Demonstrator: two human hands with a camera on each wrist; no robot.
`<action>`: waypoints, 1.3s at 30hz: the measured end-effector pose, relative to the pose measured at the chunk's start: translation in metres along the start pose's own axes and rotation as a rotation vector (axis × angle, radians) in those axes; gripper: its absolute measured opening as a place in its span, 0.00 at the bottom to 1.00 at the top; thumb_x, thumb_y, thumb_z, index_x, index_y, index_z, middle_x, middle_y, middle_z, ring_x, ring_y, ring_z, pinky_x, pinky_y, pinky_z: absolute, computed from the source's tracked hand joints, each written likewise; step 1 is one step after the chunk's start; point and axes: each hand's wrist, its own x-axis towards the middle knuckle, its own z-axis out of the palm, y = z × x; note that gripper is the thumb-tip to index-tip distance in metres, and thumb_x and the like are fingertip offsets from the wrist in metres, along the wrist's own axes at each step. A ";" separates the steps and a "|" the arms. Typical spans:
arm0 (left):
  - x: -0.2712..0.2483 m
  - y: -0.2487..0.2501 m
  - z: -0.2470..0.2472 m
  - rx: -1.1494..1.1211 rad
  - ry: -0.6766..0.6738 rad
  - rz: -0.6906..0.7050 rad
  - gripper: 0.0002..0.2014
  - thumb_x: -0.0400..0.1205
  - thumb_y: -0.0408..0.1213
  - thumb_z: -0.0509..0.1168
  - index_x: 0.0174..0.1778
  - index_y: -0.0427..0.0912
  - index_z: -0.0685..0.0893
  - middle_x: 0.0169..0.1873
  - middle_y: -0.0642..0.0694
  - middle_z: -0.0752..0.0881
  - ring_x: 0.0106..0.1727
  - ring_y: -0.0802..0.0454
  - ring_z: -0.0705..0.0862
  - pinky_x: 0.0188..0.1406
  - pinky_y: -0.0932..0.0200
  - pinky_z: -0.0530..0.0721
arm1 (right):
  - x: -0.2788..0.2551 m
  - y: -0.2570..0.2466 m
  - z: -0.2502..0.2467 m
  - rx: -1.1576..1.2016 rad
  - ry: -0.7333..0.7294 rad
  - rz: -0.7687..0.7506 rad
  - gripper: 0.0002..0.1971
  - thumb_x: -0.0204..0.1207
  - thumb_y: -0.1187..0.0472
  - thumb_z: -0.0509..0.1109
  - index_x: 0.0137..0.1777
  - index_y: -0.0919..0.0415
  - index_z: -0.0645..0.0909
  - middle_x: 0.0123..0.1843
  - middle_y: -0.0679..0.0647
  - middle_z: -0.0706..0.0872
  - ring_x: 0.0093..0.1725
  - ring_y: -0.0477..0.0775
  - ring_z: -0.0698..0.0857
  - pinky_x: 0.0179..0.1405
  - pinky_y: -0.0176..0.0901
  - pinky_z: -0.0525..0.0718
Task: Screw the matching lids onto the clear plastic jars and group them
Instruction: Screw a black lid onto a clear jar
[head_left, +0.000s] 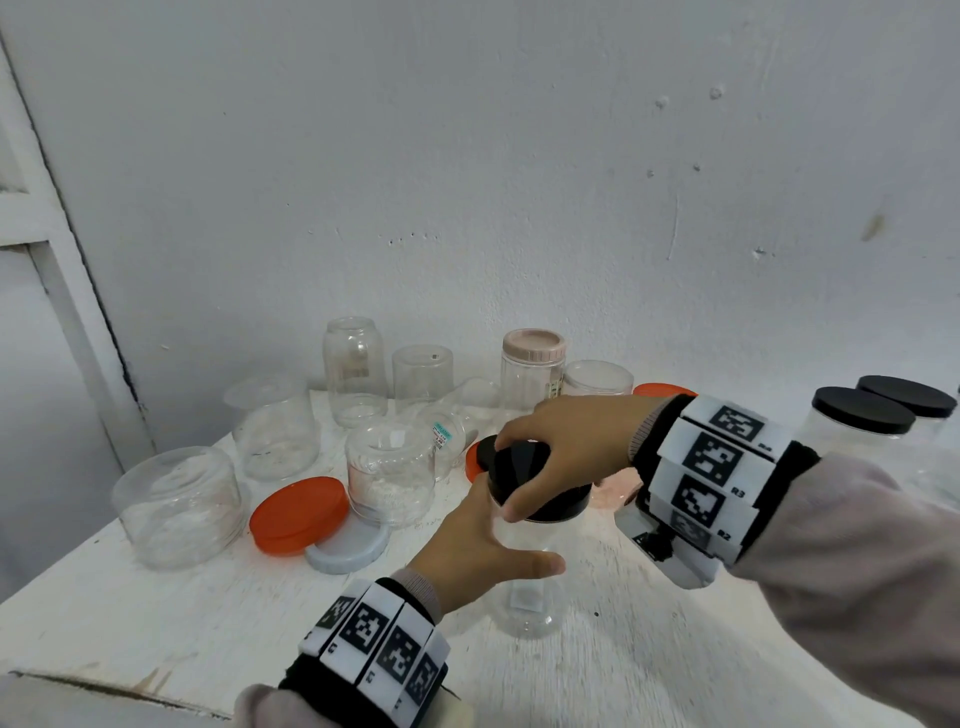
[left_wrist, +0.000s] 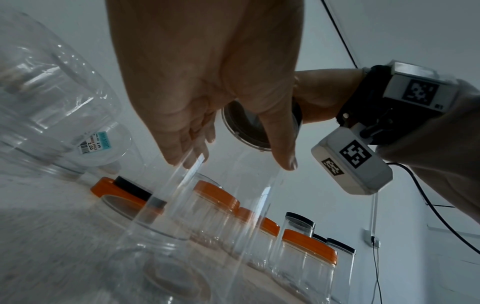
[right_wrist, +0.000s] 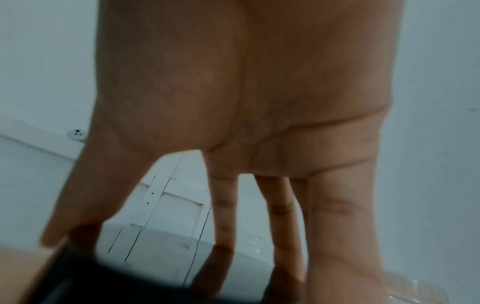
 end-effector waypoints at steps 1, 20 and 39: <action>0.000 0.000 0.000 -0.001 0.001 0.003 0.46 0.66 0.46 0.82 0.75 0.64 0.62 0.68 0.66 0.75 0.71 0.69 0.71 0.68 0.67 0.71 | 0.001 -0.001 0.002 -0.005 0.021 0.015 0.38 0.64 0.27 0.70 0.72 0.43 0.70 0.58 0.47 0.77 0.51 0.52 0.85 0.40 0.43 0.86; 0.000 -0.001 -0.001 0.002 0.003 -0.002 0.47 0.65 0.46 0.82 0.76 0.64 0.61 0.68 0.68 0.74 0.71 0.70 0.70 0.66 0.70 0.71 | 0.003 -0.001 0.002 -0.057 0.025 0.011 0.36 0.65 0.27 0.69 0.68 0.48 0.72 0.56 0.46 0.80 0.56 0.51 0.80 0.58 0.50 0.82; -0.001 0.000 0.000 0.001 0.013 -0.027 0.50 0.63 0.50 0.82 0.77 0.60 0.61 0.70 0.63 0.73 0.73 0.63 0.71 0.75 0.58 0.70 | 0.000 0.001 -0.009 -0.034 -0.112 -0.054 0.42 0.65 0.43 0.79 0.77 0.31 0.61 0.67 0.42 0.69 0.70 0.50 0.71 0.69 0.55 0.76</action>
